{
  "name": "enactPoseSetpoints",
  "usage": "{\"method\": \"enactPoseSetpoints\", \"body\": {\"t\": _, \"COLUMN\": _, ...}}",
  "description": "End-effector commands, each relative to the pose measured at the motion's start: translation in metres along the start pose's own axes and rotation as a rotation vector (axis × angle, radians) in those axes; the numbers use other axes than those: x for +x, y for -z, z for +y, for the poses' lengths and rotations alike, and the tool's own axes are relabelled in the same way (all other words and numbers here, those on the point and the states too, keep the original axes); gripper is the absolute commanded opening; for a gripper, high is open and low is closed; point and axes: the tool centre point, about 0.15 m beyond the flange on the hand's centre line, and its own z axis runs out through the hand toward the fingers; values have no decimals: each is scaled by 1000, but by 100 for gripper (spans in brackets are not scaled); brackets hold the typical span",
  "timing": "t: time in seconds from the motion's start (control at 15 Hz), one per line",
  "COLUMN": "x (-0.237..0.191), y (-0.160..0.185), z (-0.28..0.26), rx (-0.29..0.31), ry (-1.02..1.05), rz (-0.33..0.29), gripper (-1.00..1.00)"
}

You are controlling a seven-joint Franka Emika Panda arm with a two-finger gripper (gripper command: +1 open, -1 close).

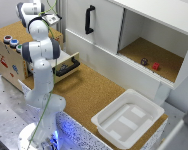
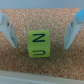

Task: Rotate the yellow block towards the right

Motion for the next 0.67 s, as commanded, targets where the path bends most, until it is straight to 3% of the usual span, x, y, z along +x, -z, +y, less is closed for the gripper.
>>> {"method": "enactPoseSetpoints", "body": {"t": 0.0, "x": -16, "y": -6, "z": 3, "rx": -53, "ry": -26, "rz": 54, "gripper": -100}}
{"method": "enactPoseSetpoints", "body": {"t": 0.33, "x": -25, "y": -2, "z": 0, "rx": -17, "ry": -19, "rz": 37, "gripper": -100}}
{"method": "enactPoseSetpoints", "body": {"t": 0.6, "x": -27, "y": 22, "z": -9, "rx": 0, "ry": -6, "rz": 81, "gripper": -100}}
